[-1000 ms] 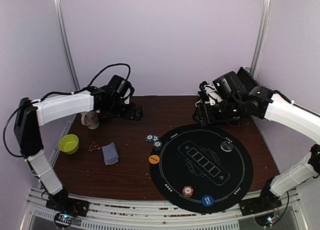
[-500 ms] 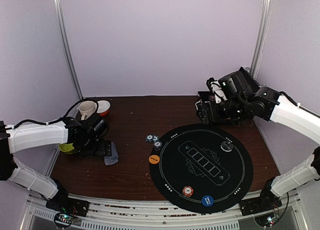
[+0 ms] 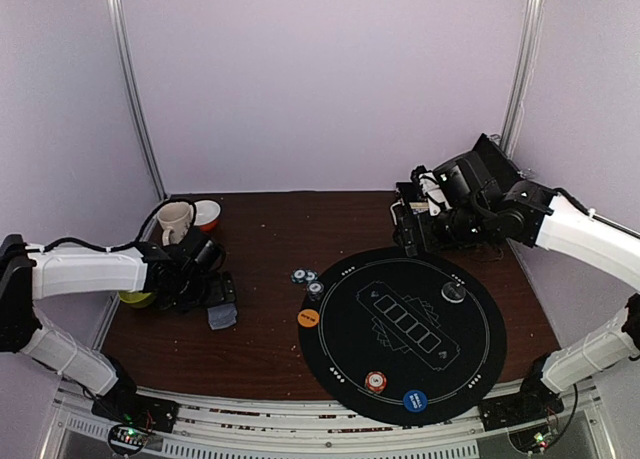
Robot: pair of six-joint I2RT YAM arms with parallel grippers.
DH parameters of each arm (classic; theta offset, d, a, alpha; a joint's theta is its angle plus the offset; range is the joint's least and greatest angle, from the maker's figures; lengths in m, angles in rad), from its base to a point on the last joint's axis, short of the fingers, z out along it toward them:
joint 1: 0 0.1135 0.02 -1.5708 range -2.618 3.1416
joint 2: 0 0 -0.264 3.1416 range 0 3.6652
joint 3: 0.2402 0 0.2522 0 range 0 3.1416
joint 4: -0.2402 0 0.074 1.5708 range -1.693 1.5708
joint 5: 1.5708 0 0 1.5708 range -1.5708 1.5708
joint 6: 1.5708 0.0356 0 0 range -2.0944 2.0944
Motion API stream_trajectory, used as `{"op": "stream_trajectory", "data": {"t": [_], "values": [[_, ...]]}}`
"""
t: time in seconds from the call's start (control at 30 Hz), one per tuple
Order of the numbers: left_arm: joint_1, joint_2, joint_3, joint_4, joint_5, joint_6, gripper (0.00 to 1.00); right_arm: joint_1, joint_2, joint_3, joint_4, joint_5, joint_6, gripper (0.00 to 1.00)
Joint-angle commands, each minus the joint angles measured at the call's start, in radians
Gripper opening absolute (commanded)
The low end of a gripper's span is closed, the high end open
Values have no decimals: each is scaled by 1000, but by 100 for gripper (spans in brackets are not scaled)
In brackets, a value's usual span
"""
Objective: Distribute texas hold em gaming equipment
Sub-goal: Adjust the face-down deck piles at the center of the board.
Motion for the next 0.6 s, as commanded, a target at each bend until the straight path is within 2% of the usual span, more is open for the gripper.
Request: {"op": "stream_trajectory", "data": {"t": [0.0,0.2,0.43,0.57], "values": [[-1,104,26,62,14,-17,98,4,8,-11,4,1,-16,100],[-2,203,51,45,33,-23,98,5,-3,-21,-2,8,-24,100],[-1,184,-17,66,83,-32,98,4,2,-24,8,12,-35,100],[-3,181,-36,85,94,-6,78,3,15,-15,7,11,-42,100]]}}
